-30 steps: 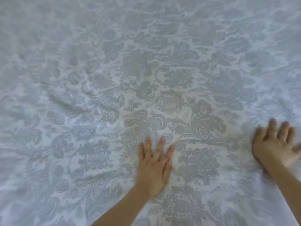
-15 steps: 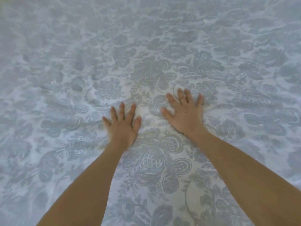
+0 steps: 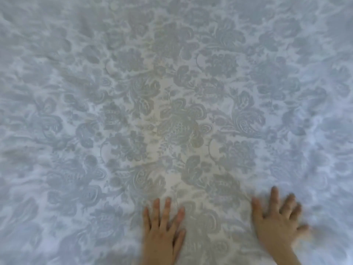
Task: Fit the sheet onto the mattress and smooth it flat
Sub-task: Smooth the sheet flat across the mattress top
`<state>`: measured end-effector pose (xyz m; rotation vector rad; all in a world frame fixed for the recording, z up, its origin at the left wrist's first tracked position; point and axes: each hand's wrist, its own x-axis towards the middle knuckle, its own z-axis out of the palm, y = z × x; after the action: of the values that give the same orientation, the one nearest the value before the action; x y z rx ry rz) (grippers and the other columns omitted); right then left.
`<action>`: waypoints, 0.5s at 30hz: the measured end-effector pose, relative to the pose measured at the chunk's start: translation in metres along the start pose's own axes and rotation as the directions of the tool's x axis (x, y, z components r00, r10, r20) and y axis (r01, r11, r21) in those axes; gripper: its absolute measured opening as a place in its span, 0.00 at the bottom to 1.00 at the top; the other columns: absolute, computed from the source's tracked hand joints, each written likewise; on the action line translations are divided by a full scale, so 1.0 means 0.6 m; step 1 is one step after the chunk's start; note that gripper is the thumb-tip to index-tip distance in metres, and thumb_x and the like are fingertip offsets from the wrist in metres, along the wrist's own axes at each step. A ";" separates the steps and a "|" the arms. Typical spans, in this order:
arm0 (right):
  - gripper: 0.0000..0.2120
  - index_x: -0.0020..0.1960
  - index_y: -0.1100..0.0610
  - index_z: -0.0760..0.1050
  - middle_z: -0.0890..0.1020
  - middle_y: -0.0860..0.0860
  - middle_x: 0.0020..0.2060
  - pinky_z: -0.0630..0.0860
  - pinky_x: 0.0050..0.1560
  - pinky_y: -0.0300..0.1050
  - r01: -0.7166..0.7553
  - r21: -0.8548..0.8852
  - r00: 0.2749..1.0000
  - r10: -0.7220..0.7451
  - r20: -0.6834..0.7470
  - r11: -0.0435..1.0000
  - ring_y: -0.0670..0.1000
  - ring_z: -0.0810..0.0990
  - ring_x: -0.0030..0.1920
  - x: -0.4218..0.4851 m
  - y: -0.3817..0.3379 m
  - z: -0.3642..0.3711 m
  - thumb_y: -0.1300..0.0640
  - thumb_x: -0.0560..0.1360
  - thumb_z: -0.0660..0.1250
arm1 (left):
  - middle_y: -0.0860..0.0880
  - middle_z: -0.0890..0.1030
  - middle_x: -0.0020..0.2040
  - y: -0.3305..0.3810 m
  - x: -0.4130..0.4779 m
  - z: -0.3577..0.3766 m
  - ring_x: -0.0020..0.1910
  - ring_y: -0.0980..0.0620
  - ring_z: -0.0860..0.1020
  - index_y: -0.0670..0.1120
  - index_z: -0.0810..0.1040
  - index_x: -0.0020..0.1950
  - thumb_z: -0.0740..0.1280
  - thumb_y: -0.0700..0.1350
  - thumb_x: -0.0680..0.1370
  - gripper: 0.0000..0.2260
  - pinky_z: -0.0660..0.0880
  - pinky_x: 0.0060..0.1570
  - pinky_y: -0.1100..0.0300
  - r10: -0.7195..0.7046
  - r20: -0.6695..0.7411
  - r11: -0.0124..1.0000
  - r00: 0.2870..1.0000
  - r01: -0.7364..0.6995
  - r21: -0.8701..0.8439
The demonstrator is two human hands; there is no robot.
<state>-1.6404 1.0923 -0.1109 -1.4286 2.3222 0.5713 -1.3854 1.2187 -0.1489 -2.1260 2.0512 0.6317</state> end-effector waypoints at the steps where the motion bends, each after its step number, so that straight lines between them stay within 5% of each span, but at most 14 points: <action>1: 0.35 0.77 0.44 0.43 0.48 0.56 0.77 0.48 0.72 0.66 -0.011 0.012 1.000 0.011 0.005 1.000 0.61 0.48 0.76 -0.006 -0.006 -0.014 0.31 0.75 0.43 | 0.45 0.63 0.75 -0.016 -0.008 -0.015 0.73 0.36 0.61 0.56 0.61 0.74 0.46 0.59 0.80 0.23 0.58 0.66 0.34 0.071 0.027 0.997 0.997 -0.070 -0.036; 3: 0.33 0.77 0.45 0.38 0.45 0.56 0.77 0.43 0.74 0.63 0.131 -0.024 0.985 -0.133 -0.113 0.991 0.60 0.45 0.76 -0.015 -0.064 -0.044 0.35 0.77 0.42 | 0.46 0.70 0.71 -0.057 0.010 -0.061 0.71 0.39 0.66 0.54 0.63 0.72 0.45 0.56 0.81 0.22 0.57 0.68 0.39 0.161 -0.083 0.986 0.983 -0.164 -0.028; 6: 0.30 0.77 0.46 0.40 0.45 0.57 0.77 0.38 0.72 0.63 0.553 -0.074 0.803 -0.555 -0.218 0.830 0.60 0.44 0.76 -0.056 -0.224 -0.042 0.37 0.78 0.41 | 0.43 0.69 0.71 -0.143 0.056 -0.121 0.71 0.39 0.65 0.48 0.66 0.72 0.49 0.55 0.80 0.23 0.53 0.70 0.39 -0.166 -0.267 0.985 0.949 0.173 0.001; 9: 0.29 0.77 0.47 0.51 0.52 0.57 0.77 0.40 0.70 0.68 0.823 -0.213 0.526 -0.848 -0.064 0.527 0.59 0.47 0.77 -0.119 -0.268 0.033 0.39 0.79 0.47 | 0.37 0.59 0.75 -0.168 0.011 -0.078 0.74 0.34 0.56 0.47 0.56 0.76 0.44 0.59 0.79 0.28 0.52 0.67 0.30 -0.408 -0.118 0.912 0.905 0.409 -0.012; 10: 0.28 0.77 0.47 0.51 0.51 0.56 0.77 0.40 0.71 0.69 0.844 -0.239 0.494 -0.870 -0.004 0.480 0.58 0.45 0.77 -0.131 -0.231 0.069 0.40 0.79 0.47 | 0.36 0.57 0.75 -0.152 -0.026 -0.042 0.74 0.34 0.54 0.45 0.55 0.77 0.42 0.58 0.80 0.29 0.52 0.66 0.28 -0.412 -0.013 0.911 0.911 0.412 -0.002; 15: 0.26 0.77 0.47 0.54 0.56 0.56 0.76 0.53 0.70 0.69 0.755 -0.200 0.632 -0.774 -0.031 0.624 0.58 0.54 0.76 -0.188 0.079 0.166 0.41 0.80 0.44 | 0.27 0.64 0.69 -0.090 -0.121 -0.015 0.68 0.27 0.62 0.36 0.65 0.72 0.47 0.54 0.78 0.30 0.58 0.62 0.29 -0.398 0.164 0.915 0.902 0.403 0.004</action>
<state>-1.6264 1.2478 -0.1332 -2.3747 1.4786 0.4204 -1.3306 1.2866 -0.1245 -2.3275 1.4645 0.7432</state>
